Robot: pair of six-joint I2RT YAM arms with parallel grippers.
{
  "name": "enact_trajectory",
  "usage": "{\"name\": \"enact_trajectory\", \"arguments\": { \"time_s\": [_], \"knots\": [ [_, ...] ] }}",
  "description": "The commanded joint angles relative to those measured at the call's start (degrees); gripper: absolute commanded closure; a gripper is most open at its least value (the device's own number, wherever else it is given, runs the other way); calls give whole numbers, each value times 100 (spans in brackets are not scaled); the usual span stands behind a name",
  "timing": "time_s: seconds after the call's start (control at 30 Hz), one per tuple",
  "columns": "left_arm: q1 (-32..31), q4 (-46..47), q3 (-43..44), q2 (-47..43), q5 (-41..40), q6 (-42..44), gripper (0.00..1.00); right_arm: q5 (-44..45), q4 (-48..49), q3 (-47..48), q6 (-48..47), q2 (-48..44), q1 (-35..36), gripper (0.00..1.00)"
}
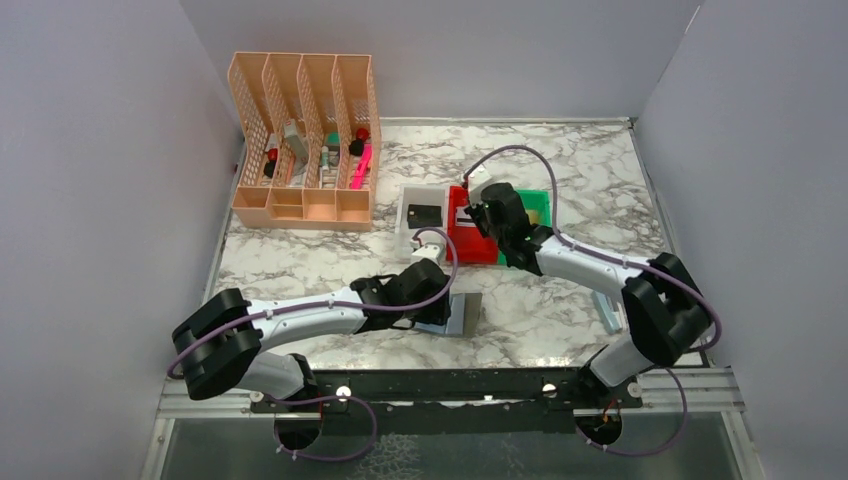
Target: Take the credit cards out of the card holder
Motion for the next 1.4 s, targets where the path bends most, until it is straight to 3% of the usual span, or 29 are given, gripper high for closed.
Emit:
{"name": "enact_trajectory", "arguments": {
  "time_s": [0.0, 0.23, 0.67, 0.87, 1.27, 1.37],
  "knots": [
    [-11, 75, -149, -84, 30, 133, 46, 336, 242, 341, -1091, 451, -18, 99],
    [6, -82, -239, -294, -111, 212, 43, 624, 354, 650, -2148, 1176, -19, 99],
    [51, -122, -380, -447, -178, 205, 43, 553, 334, 846, -2886, 1727, -42, 96],
    [68, -197, -439, -555, -202, 180, 43, 643, 399, 895, -2968, 2091, -71, 96],
    [87, -181, -430, -501, -168, 121, 43, 308, 75, 902, -2708, 1991, -73, 85],
    [90, -185, -421, -481, -132, 129, 43, 237, -194, 1035, -2459, 2016, -107, 77]
  ]
}}
